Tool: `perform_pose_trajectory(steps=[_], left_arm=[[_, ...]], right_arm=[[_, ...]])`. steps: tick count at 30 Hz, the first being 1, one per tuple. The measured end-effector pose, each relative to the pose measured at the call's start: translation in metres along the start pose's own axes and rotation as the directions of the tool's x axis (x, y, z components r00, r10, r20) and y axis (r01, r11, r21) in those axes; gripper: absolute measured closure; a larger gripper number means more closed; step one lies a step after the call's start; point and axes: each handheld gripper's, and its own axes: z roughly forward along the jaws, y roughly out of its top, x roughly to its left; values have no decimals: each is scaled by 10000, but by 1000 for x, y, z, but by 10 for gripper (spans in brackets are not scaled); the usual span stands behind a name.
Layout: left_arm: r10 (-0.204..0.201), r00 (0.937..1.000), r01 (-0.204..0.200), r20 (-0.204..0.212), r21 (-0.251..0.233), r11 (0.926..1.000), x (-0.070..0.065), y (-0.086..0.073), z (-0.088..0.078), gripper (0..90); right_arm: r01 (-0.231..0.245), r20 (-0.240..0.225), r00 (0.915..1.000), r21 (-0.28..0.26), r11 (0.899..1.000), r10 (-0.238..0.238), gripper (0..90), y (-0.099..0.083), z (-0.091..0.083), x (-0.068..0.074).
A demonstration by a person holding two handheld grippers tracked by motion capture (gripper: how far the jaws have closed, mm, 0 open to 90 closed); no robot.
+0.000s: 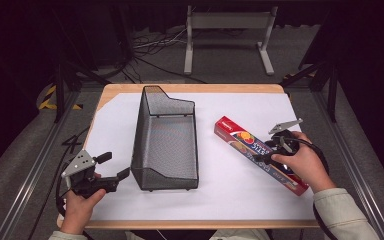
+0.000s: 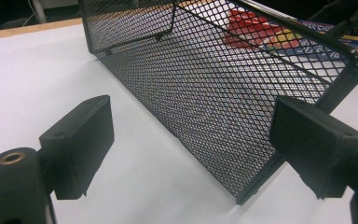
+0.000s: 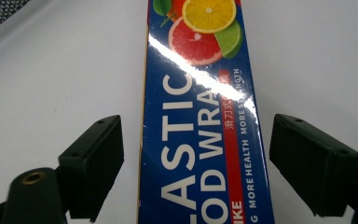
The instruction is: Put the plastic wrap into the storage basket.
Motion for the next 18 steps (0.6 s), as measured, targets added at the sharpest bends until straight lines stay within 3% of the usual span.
perform_pose_trajectory(steps=[4, 10, 18], left_arm=[[-2, 10000, 2, -18, 22, 10000, 0, 0, 0, 149], [-58, 10000, 58, -54, 3, 10000, 0, -1, -1, 148], [-103, 9999, 103, -46, 8, 9999, 1, -1, -1, 148]], right_arm=[[83, 32, 10000, 218, 9997, -84, 179, 1, 2, 1], [125, 31, 9999, 1083, 9940, -130, 181, 1, 9, 3], [198, -8, 9998, 1539, 9879, -199, 200, 2, 13, 4]])
